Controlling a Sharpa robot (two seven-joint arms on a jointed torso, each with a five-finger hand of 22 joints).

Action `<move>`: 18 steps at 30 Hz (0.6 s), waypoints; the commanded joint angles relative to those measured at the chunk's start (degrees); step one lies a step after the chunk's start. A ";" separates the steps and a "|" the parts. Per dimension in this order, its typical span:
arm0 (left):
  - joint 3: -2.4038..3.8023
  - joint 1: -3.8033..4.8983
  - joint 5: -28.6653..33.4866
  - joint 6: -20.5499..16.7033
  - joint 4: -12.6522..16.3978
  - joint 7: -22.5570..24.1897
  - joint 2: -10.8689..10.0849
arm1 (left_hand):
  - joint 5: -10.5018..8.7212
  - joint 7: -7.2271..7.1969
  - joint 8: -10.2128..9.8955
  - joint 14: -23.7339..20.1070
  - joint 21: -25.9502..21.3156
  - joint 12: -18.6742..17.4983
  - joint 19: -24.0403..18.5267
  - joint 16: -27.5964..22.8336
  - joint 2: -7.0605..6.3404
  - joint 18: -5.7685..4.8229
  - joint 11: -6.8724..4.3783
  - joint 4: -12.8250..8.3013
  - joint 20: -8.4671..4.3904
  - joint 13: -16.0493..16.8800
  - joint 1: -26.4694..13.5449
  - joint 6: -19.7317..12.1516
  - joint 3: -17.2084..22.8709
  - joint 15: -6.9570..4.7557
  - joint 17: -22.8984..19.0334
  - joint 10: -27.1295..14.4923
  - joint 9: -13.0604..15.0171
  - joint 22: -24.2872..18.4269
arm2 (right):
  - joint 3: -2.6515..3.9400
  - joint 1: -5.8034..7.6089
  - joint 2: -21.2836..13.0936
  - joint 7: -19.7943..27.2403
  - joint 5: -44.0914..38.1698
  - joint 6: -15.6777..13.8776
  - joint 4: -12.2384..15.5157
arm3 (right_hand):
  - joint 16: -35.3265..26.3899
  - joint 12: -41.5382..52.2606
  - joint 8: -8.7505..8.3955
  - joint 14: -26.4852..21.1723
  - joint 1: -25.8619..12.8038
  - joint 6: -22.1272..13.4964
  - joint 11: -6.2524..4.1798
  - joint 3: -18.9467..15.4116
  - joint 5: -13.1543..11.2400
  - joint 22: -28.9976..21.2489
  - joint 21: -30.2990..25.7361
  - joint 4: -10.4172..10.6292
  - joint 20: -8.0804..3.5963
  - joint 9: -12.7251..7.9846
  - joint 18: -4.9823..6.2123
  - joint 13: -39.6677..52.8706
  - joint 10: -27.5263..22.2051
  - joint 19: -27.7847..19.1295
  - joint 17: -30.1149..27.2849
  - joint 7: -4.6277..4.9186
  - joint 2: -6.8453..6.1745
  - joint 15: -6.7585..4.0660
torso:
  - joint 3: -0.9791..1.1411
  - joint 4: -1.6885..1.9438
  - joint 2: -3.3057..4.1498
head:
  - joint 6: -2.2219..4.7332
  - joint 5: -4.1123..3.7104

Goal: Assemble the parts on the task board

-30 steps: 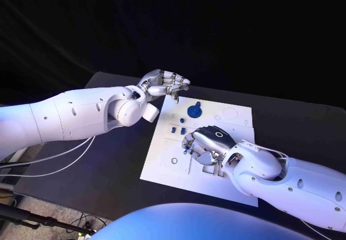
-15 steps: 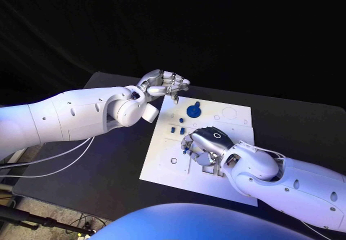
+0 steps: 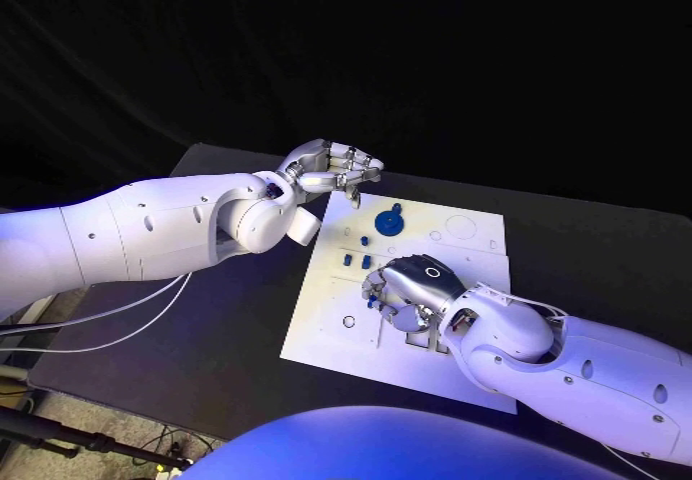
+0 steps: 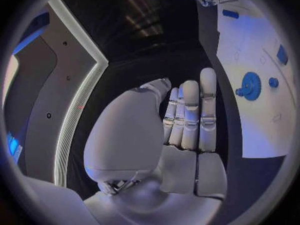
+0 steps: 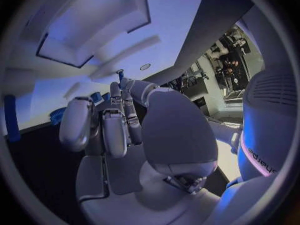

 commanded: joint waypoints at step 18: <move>0.05 0.12 0.34 0.87 0.30 -0.04 0.00 | -0.24 -0.12 -0.22 0.17 -0.24 -0.10 0.36 0.23 0.13 0.33 -0.03 -0.03 0.10 -0.02 -0.62 -0.45 -0.06 0.29 0.06 -0.30 0.11 -0.10 | -0.23 -0.18 0.52 -0.38 -2.09 3.27 -0.68 | 0.22 0.08 -0.34 3.08 -0.42 -0.20 -1.25 0.27 0.07 0.00 -0.13 -0.10 -0.08 0.12 -0.32 1.34 0.90 0.31 2.00 0.27 0.39 0.20 | 0.04 -0.08 -0.02 | 0.01 0.20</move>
